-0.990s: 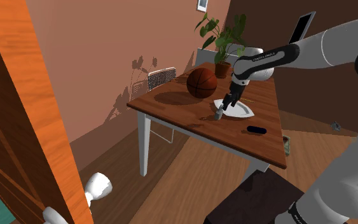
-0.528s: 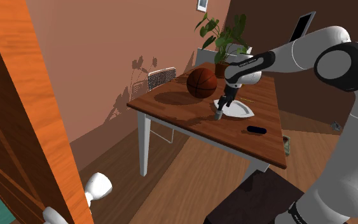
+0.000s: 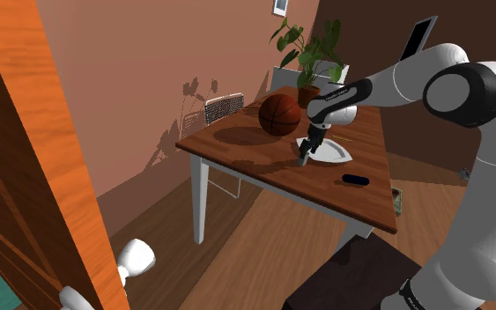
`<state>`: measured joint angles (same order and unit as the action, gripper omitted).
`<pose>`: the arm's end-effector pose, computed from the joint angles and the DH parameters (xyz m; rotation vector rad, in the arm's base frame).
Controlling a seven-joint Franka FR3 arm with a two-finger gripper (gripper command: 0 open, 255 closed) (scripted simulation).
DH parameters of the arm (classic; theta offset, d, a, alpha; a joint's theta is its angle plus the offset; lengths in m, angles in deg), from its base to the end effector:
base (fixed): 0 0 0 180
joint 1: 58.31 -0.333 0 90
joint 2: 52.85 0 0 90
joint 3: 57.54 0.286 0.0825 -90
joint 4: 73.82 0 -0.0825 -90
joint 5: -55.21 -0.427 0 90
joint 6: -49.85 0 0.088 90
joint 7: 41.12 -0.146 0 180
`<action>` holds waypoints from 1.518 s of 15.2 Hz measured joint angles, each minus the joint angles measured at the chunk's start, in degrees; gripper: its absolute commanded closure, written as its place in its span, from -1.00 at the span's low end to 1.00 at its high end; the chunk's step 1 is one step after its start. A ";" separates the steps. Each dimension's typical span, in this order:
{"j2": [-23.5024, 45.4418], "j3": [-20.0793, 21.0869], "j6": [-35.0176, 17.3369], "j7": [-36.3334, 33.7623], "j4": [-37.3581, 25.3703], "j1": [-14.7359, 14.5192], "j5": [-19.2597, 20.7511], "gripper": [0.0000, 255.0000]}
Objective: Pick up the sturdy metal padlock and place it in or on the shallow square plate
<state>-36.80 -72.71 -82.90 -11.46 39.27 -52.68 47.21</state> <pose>0.6004 -0.2210 0.2454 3.1353 0.1194 0.1295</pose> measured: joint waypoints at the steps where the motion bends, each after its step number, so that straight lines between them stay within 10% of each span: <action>1: 0.04 0.01 -0.07 0.02 0.03 0.00 -0.02 -1.00; 5: 0.05 0.01 -0.13 0.02 0.06 0.00 -0.03 -1.00; 6: 0.05 0.01 -0.13 0.02 0.06 0.00 -0.03 1.00; 23: -2.28 -0.35 3.85 -0.84 -1.71 -0.28 1.06 1.00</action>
<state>-39.08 -73.06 -79.06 -12.29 37.56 -52.97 48.28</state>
